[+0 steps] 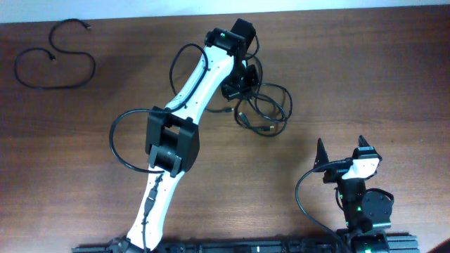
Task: Untangle cables
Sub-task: 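Grasp another cable from the bundle with the left gripper and lift, then pull the held cable to the left side and lay it down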
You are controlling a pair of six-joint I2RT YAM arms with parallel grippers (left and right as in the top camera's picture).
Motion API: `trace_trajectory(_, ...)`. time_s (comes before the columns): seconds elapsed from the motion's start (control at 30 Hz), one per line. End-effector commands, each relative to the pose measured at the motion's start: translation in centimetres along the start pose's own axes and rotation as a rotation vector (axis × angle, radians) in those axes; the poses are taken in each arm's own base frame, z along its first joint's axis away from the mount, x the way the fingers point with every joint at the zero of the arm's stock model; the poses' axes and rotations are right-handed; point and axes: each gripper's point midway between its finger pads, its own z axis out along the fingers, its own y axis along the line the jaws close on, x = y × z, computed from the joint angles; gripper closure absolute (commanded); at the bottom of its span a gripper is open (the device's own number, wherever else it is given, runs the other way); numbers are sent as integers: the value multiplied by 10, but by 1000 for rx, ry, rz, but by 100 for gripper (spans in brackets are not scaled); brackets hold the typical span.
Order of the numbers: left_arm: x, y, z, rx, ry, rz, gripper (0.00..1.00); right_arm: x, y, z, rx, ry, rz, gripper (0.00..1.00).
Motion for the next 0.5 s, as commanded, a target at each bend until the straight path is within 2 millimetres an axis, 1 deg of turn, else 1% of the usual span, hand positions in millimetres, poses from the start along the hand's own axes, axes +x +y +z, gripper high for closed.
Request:
trace_trajectory(0.0,3,-62,-95,258,-119,192,100,3,0,0,4,6,3,2)
trace_trajectory(0.03,7,-71,-111,304,-134,217,100,3,0,0,4,6,3,2)
trace_trajectory(0.07,15,-88,-142,383,-164,258,100,3,0,0,4,6,3,3)
trace_trajectory(0.1,21,-98,-164,431,-192,288,100,3,0,0,4,6,3,2)
trace_trajectory(0.13,28,-109,-194,483,-249,329,100,3,0,0,4,6,3,3)
trace_trajectory(0.17,32,-117,-219,520,-306,364,100,3,0,0,4,6,3,3)
trace_trajectory(0.2,35,-123,-237,547,-356,404,100,3,0,0,4,6,3,2)
trace_trajectory(0.27,39,-140,-282,614,-505,535,100,3,0,0,4,6,3,2)
trace_trajectory(0.3,42,-144,-301,641,-557,564,100,3,0,0,4,6,3,2)
trace_trajectory(0.33,46,-149,-323,674,-620,595,100,3,0,0,4,6,3,3)
trace_trajectory(0.37,48,-151,-337,695,-660,615,100,3,0,0,4,6,3,3)
trace_trajectory(0.47,50,-158,-363,733,-756,678,100,3,0,0,4,6,3,2)
